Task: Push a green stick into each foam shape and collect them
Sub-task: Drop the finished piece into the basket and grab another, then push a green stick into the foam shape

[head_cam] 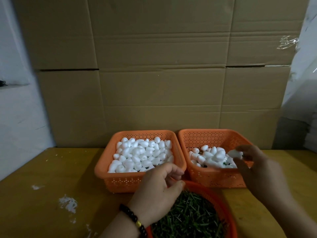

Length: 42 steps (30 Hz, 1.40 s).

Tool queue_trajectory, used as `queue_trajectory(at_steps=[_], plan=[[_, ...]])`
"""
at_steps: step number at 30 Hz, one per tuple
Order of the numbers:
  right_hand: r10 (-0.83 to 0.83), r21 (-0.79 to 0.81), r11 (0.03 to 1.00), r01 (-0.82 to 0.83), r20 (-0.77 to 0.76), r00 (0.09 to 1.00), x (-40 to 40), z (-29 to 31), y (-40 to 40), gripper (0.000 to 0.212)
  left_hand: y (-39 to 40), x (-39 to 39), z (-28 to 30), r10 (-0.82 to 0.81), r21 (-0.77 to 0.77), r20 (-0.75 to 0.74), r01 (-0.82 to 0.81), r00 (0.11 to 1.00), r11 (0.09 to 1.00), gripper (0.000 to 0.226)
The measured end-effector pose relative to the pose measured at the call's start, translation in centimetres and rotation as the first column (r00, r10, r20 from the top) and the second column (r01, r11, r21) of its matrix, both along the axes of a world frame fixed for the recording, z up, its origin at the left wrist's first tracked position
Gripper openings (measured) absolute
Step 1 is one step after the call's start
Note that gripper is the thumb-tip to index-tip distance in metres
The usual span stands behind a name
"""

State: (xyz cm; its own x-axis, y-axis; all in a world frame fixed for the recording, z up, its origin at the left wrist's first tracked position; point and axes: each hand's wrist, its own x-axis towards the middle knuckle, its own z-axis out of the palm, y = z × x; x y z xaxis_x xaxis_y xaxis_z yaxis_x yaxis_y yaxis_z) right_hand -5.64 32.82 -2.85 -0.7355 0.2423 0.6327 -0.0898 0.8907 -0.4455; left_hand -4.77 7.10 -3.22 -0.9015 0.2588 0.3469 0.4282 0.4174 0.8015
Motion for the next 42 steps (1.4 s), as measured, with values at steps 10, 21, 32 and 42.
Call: queue_trajectory(at_steps=[10,21,32,42], plan=[[-0.108,0.248,0.966,0.070,0.144,0.984,0.6,0.8,-0.1,0.051,-8.5,-9.7,1.4,0.421,-0.717,0.012,-0.286,0.907,0.636,0.036],[0.358,0.293,0.792,-0.536,0.488,0.796,5.2,1.4,-7.9,0.046,-7.9,-12.2,2.2,0.322,-0.884,0.254,0.084,0.912,0.460,0.060],[0.345,0.376,0.637,-0.673,0.642,0.685,4.6,-1.9,-9.8,0.041,-6.9,-11.7,2.0,0.254,-0.912,0.146,0.031,0.956,0.409,0.037],[0.353,0.370,0.636,-0.678,0.642,0.681,4.7,-2.2,-10.5,0.032,-5.5,-9.8,4.0,0.256,-0.933,0.175,0.076,0.951,0.353,0.015]])
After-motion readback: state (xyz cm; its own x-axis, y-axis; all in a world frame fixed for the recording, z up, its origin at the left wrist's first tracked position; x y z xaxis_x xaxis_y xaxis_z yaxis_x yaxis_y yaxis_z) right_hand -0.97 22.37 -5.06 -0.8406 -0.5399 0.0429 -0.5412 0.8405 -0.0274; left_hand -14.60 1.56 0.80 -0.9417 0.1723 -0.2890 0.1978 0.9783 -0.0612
